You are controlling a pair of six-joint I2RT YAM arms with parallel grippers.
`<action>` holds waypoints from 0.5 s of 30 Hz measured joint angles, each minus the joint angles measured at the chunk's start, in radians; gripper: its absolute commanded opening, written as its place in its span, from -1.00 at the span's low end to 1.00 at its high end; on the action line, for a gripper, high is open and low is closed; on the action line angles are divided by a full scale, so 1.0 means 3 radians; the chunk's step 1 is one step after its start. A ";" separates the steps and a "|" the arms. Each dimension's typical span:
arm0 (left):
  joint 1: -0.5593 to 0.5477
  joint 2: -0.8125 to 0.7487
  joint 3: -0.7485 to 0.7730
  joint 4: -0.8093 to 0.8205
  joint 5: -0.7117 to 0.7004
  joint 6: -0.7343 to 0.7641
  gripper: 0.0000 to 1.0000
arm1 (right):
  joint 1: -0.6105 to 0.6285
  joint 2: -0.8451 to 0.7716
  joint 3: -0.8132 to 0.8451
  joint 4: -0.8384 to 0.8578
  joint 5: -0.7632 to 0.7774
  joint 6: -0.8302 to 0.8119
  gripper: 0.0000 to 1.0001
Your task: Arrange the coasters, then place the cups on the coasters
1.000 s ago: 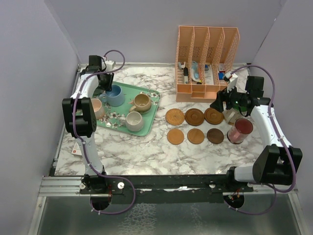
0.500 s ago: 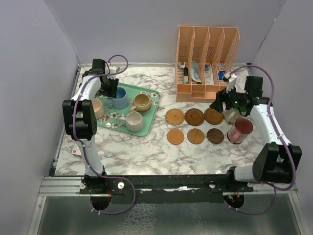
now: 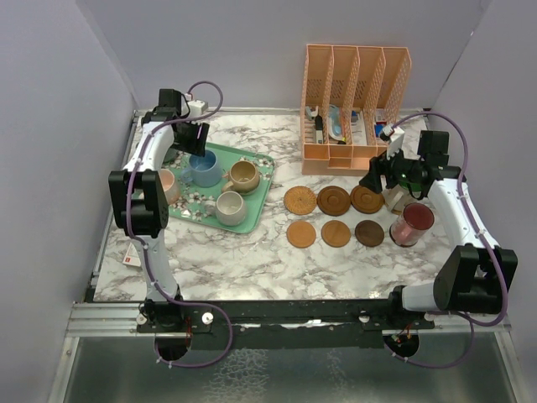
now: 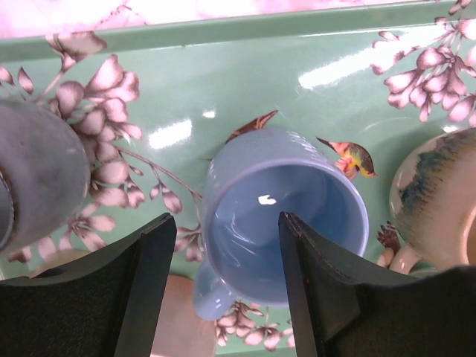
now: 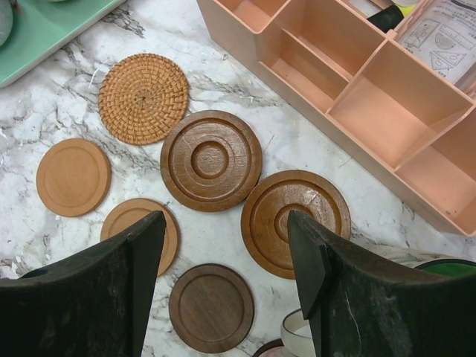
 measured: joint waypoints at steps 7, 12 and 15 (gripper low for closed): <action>-0.0036 0.0225 0.0159 -0.0009 -0.0023 0.0276 0.15 | 0.0005 0.0000 0.0000 0.0000 0.0048 -0.0024 0.33; -0.0066 0.0306 0.0177 -0.0084 -0.0048 0.0439 -0.09 | 0.0005 0.0000 0.0000 0.0001 0.0058 -0.0027 0.32; -0.0074 0.0334 0.0212 -0.0098 -0.0075 0.0521 -0.24 | 0.0005 0.0000 0.0000 0.0001 0.0065 -0.0028 0.32</action>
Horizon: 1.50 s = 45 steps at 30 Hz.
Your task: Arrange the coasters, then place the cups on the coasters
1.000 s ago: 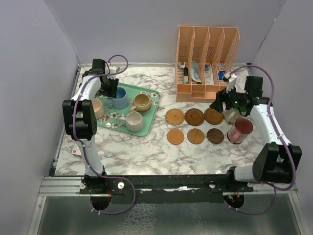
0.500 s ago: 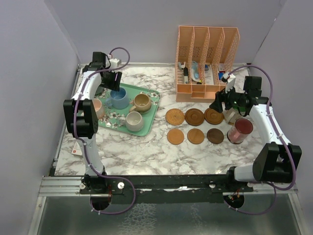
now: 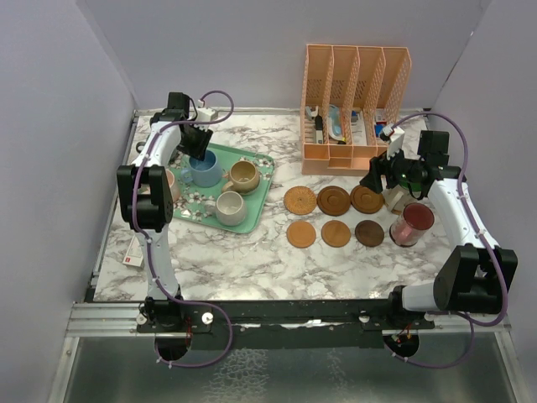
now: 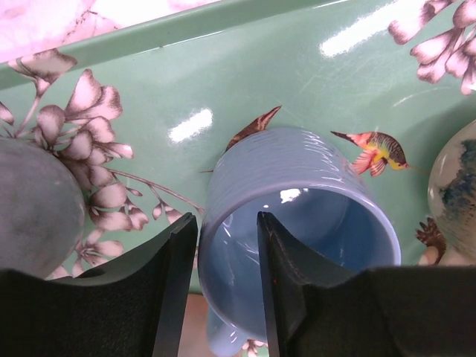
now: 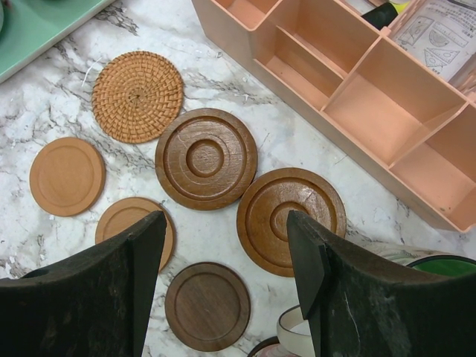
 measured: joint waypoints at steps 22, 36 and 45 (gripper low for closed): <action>-0.0045 -0.0011 0.0095 -0.0184 -0.0056 0.0315 -1.00 | 0.0000 -0.0070 0.0003 -0.0004 -0.0004 -0.0010 0.32; -0.0086 -0.0537 0.0392 -0.0317 -0.0247 0.0014 -1.00 | 0.0008 -0.0169 0.0120 -0.0047 -0.0004 0.0188 0.32; -0.0100 -0.1071 0.0271 -0.0333 -0.0289 -0.0060 -1.00 | 0.0023 -0.0272 0.0120 -0.0045 0.0000 0.0331 0.32</action>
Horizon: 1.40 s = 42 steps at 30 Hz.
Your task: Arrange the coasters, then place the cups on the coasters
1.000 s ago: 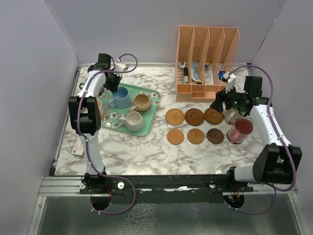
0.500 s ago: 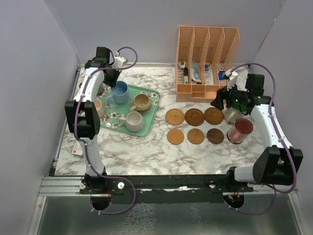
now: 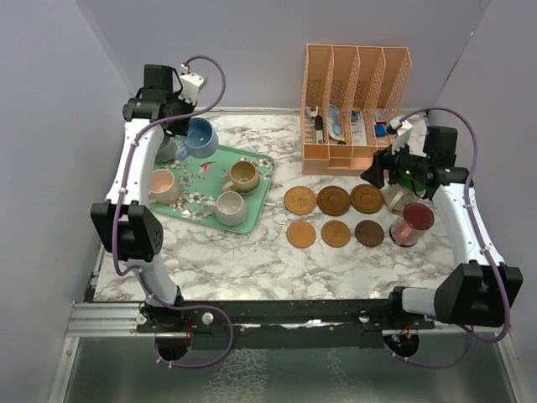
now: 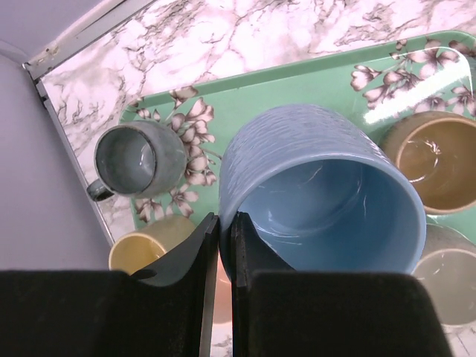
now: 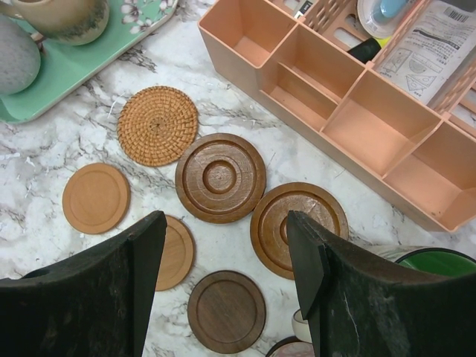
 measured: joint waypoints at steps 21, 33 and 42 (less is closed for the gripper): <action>-0.0651 -0.0802 -0.0413 0.0337 0.0104 -0.0493 -1.00 | 0.0031 -0.0064 -0.0075 0.0267 -0.0148 0.0140 0.31; -0.1240 -0.0650 -0.0327 0.0668 -0.0240 -0.0727 -1.00 | 0.0249 0.0018 0.0334 0.0582 -0.0254 0.0304 0.29; -0.1684 -0.0223 -0.0275 0.1013 -0.0576 -0.0882 -1.00 | 0.0510 0.0275 0.0660 0.0811 -0.0314 0.0552 0.29</action>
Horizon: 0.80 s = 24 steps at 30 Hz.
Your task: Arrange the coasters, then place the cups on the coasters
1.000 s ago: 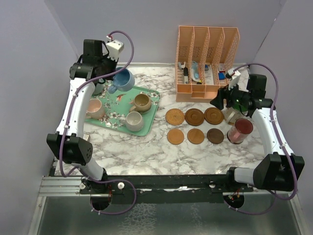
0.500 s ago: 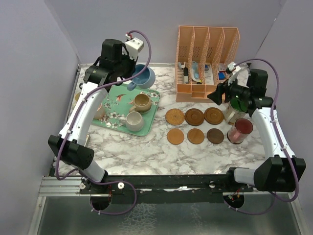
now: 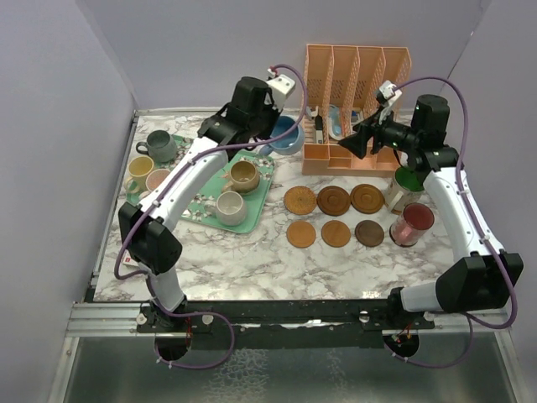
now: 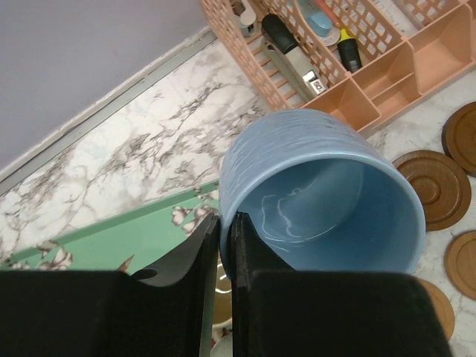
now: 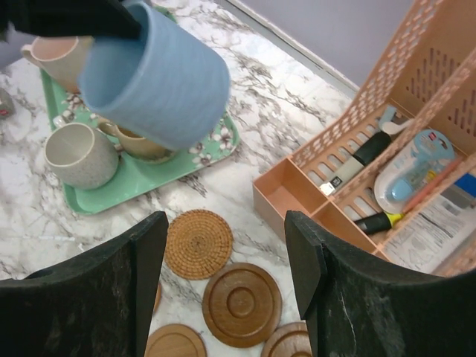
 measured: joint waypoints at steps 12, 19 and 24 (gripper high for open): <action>-0.0570 0.0322 0.0061 0.0281 -0.0724 -0.0497 -1.00 | 0.0383 0.0148 0.0050 0.0189 0.0117 0.0467 0.36; -0.0793 0.0380 0.0107 0.0320 -0.1104 -0.0674 -1.00 | 0.0516 0.0196 0.0050 0.0196 0.0579 0.0610 0.33; -0.0907 0.0404 0.0113 0.0323 -0.1330 -0.0729 -1.00 | 0.0557 0.0239 0.0050 0.0191 0.0882 0.0627 0.20</action>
